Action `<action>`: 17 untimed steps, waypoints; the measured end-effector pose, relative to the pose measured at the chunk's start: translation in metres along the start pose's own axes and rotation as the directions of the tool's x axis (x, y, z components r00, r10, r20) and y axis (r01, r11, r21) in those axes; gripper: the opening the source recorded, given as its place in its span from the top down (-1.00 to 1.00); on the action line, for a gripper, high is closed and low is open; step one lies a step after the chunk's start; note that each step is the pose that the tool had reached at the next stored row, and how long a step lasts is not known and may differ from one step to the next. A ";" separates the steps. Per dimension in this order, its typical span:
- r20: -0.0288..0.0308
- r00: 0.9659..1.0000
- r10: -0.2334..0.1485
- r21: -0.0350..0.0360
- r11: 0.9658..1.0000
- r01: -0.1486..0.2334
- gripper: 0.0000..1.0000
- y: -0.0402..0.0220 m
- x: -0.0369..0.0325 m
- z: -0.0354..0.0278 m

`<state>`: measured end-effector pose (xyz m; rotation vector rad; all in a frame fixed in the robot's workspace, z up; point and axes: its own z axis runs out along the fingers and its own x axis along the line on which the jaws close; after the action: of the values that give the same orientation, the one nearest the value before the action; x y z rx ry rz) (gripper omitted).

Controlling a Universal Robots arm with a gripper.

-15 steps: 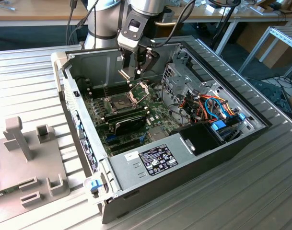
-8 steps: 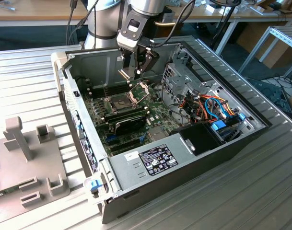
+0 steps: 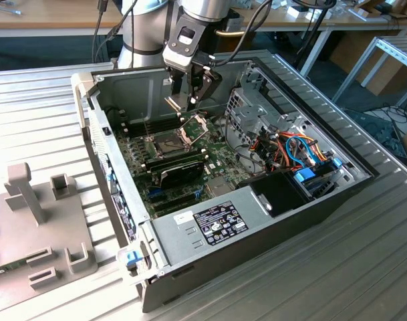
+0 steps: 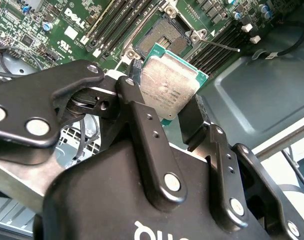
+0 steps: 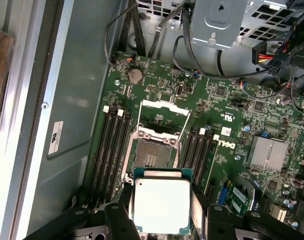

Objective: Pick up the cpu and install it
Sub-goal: 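Place the cpu into insertion slot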

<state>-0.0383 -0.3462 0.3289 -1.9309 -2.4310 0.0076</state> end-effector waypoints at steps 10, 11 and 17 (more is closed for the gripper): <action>-0.003 0.996 0.092 -0.002 0.996 -0.092 -0.09 0.0000 0.0000 0.0003; -0.003 0.996 0.092 -0.002 0.996 -0.092 -0.09 0.0000 0.0000 0.0003; -0.003 0.996 0.092 -0.002 0.996 -0.092 -0.09 0.0000 0.0000 0.0003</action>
<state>-0.0383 -0.3462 0.3286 -2.0412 -2.3389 0.0050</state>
